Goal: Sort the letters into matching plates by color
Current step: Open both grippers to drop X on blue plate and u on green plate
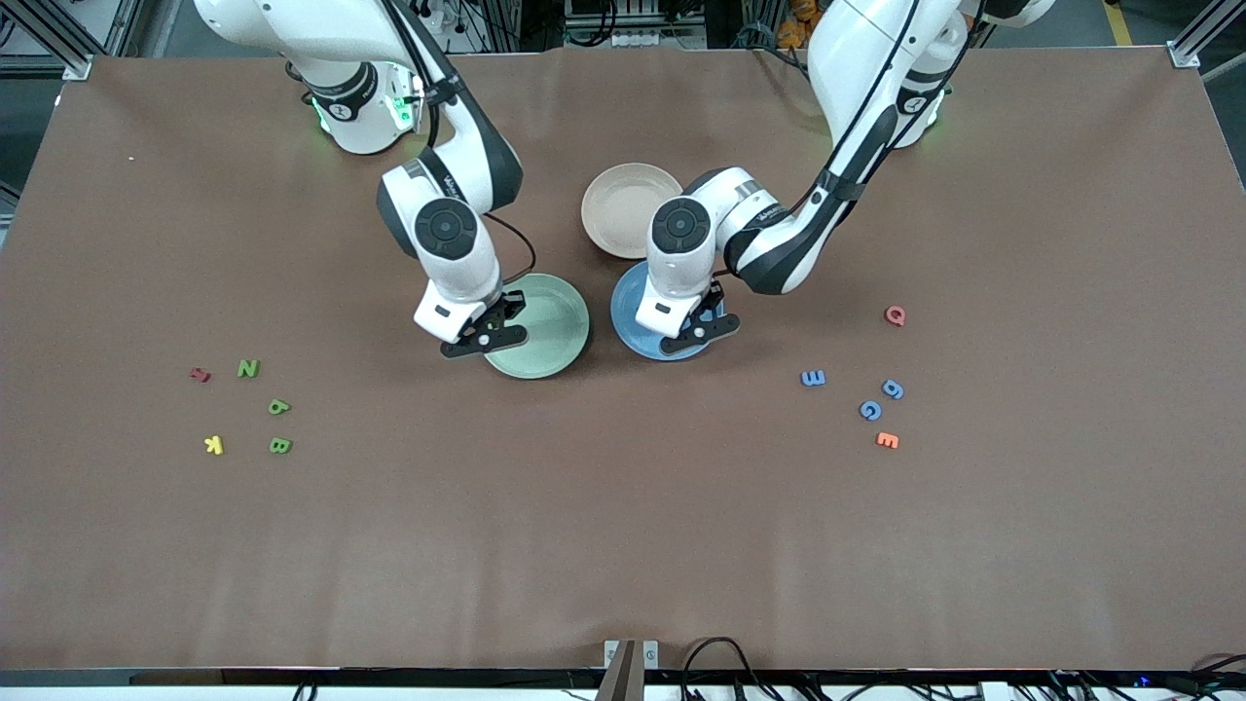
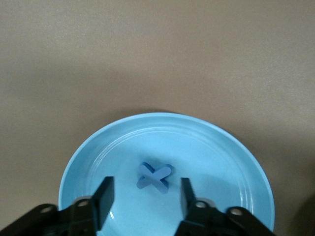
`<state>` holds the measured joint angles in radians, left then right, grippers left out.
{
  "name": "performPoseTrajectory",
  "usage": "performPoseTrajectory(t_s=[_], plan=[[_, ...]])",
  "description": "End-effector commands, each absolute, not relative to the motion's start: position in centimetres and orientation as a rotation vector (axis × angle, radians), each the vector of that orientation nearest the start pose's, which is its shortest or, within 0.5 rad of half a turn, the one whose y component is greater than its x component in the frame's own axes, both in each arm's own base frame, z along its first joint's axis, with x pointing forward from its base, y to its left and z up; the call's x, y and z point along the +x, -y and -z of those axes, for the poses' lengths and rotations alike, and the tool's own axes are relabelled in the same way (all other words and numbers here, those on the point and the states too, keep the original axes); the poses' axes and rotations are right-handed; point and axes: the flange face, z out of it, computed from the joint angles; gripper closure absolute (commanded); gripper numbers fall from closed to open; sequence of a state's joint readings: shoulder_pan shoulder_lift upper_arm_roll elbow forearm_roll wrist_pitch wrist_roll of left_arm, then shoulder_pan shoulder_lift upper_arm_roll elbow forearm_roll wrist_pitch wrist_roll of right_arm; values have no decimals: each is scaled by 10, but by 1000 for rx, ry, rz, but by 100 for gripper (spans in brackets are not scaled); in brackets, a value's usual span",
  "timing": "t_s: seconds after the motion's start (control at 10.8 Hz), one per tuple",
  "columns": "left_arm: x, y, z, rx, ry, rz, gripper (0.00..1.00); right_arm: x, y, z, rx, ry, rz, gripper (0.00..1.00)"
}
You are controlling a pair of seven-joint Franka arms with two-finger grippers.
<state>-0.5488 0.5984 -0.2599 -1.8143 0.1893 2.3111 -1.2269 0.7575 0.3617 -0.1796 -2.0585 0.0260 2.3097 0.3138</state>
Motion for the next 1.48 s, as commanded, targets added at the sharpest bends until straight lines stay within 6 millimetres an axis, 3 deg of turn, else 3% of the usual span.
performPoseTrajectory(t_s=[0.0,0.09,0.18,0.28,0.37,0.55,0.74,1.02,1.39], plan=[[456,458,-212,-3043,539,-84,0,481,-341,-246,-3206,392,-131,88],[458,457,-216,-3045,542,-79,0,480,-345,-247,-3203,397,-126,83],[463,453,-219,-3049,537,-71,0,481,-345,-248,-3203,404,-123,66],[469,448,-224,-3052,520,-50,0,479,-346,-248,-3204,406,-125,26],[472,446,-230,-3059,496,-33,0,479,-346,-249,-3205,404,-129,0],[494,423,-245,-3079,419,-5,0,479,-345,-251,-3204,420,-130,0],[519,393,-260,-3101,323,18,0,485,-328,-262,-3224,386,-185,0],[547,347,-269,-3110,164,30,0,519,-272,-277,-3253,253,-183,0],[575,286,-267,-3106,20,15,0,561,-184,-303,-3195,387,-150,0]])
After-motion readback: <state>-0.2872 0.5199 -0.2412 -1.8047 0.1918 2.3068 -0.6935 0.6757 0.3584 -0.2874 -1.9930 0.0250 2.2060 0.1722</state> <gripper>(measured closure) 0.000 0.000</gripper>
